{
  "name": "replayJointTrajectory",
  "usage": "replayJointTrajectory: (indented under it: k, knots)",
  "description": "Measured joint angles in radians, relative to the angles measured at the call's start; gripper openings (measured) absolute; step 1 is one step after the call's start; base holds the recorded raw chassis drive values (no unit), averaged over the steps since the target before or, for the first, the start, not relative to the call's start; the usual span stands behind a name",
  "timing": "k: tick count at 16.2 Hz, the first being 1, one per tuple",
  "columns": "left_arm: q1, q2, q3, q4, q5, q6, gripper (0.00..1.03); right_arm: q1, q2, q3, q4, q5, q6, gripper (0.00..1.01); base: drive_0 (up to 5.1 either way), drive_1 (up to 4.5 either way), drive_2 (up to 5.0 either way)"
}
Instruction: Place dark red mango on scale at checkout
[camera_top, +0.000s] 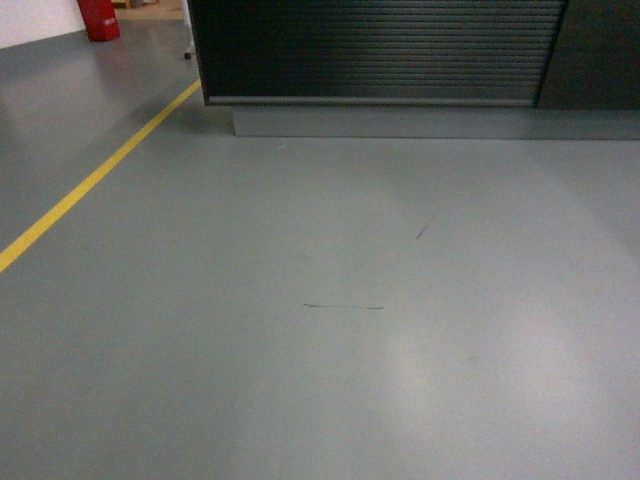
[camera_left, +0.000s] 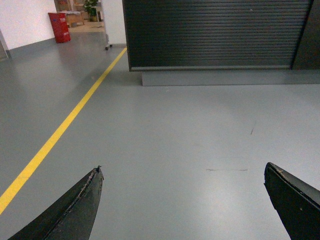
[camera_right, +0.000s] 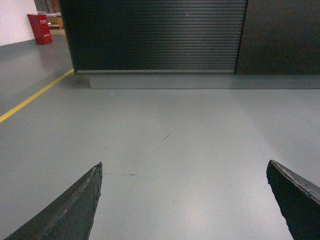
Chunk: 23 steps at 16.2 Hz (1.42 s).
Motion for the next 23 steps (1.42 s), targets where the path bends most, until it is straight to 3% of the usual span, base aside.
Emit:
replayJointTrajectory:
  k: [23]
  knots:
    - [0.0, 0.0, 0.0, -0.001, 0.0, 0.0, 0.98, 0.0, 0.0, 0.0, 0.0, 0.0, 0.0, 0.98, 0.0, 3.41, -3.3]
